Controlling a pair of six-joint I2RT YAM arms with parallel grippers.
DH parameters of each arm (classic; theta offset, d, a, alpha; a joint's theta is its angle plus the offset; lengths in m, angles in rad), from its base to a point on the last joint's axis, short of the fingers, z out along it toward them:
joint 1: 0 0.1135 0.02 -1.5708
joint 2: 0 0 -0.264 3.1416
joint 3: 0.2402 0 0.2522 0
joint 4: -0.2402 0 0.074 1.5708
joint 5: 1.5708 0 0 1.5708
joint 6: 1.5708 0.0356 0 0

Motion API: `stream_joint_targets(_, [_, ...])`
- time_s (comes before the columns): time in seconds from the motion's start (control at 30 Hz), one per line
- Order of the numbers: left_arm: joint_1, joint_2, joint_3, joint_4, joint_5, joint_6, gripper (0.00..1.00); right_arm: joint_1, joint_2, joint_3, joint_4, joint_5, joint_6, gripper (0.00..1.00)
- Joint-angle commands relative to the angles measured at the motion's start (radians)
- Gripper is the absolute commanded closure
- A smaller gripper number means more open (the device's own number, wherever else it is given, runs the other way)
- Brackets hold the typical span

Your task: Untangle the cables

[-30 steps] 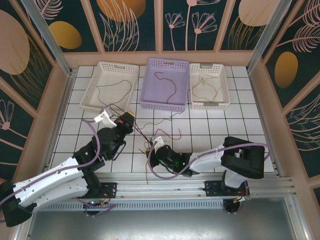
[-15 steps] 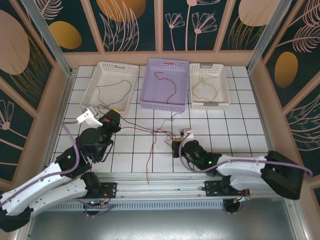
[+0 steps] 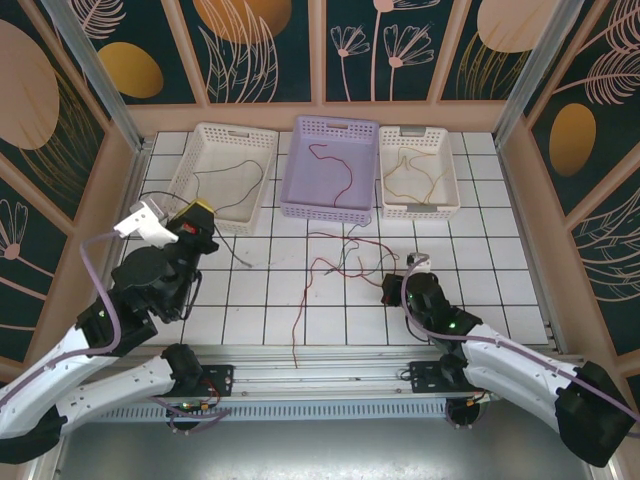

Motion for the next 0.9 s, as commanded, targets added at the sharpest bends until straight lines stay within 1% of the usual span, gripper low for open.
stream_joint_targets(0.0, [0.001, 0.038, 0.058, 0.014, 0.007, 0.13, 1.0, -0.007, -0.008, -0.009, -0.011, -0.044, 0.013, 1.0])
stream_joint_targets(0.2, [0.008, 0.141, 0.112, 0.119, -0.01, 0.368, 1.0, -0.007, -0.026, -0.011, 0.002, -0.081, 0.0, 1.0])
stream_joint_targets(0.23, [0.017, 0.165, 0.127, 0.127, 0.004, 0.397, 1.0, -0.007, -0.031, -0.01, 0.007, -0.091, -0.004, 1.0])
stream_joint_targets(0.27, [0.044, 0.196, 0.148, 0.126, 0.033, 0.419, 1.0, -0.006, -0.04, -0.011, 0.012, -0.105, -0.007, 1.0])
stream_joint_targets(0.37, [0.2, 0.263, 0.197, 0.113, 0.224, 0.387, 1.0, -0.005, -0.082, -0.01, 0.014, -0.136, -0.018, 1.0])
stream_joint_targets(0.47, [0.322, 0.338, 0.242, 0.116, 0.324, 0.388, 1.0, -0.004, -0.13, 0.001, -0.011, -0.147, -0.027, 1.0])
stream_joint_targets(0.6, [0.494, 0.47, 0.294, 0.135, 0.519, 0.356, 1.0, -0.001, -0.182, 0.02, -0.058, -0.172, -0.038, 1.0])
stream_joint_targets(0.7, [0.612, 0.562, 0.302, 0.184, 0.631, 0.332, 1.0, 0.005, -0.216, 0.028, -0.083, -0.186, -0.046, 1.0])
stream_joint_targets(0.77, [0.674, 0.63, 0.316, 0.217, 0.702, 0.32, 1.0, 0.011, -0.239, 0.033, -0.098, -0.185, -0.048, 1.0])
stream_joint_targets(0.87, [0.721, 0.731, 0.34, 0.255, 0.765, 0.318, 1.0, 0.018, -0.263, 0.042, -0.118, -0.186, -0.053, 1.0])
